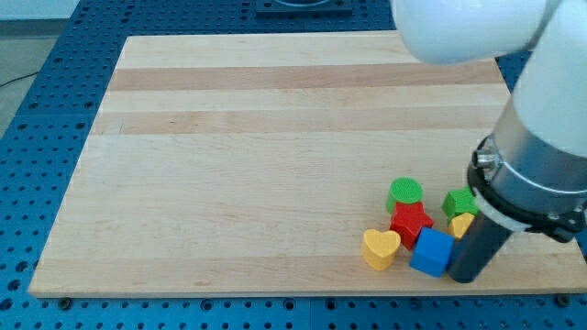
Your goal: Move the yellow heart to the top centre
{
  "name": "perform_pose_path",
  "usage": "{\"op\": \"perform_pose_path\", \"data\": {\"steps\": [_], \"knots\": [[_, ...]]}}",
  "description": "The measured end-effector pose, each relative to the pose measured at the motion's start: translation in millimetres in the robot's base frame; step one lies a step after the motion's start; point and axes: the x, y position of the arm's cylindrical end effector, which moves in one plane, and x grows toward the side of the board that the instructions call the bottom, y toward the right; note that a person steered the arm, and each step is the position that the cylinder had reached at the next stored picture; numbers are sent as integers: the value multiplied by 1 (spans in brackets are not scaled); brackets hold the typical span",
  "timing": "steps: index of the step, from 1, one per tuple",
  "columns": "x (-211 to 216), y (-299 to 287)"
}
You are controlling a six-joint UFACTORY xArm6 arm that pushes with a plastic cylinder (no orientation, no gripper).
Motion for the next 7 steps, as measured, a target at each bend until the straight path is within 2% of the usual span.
{"op": "perform_pose_path", "data": {"steps": [3, 6, 7], "knots": [[-3, -93], [-87, -167], [-89, -186]]}}
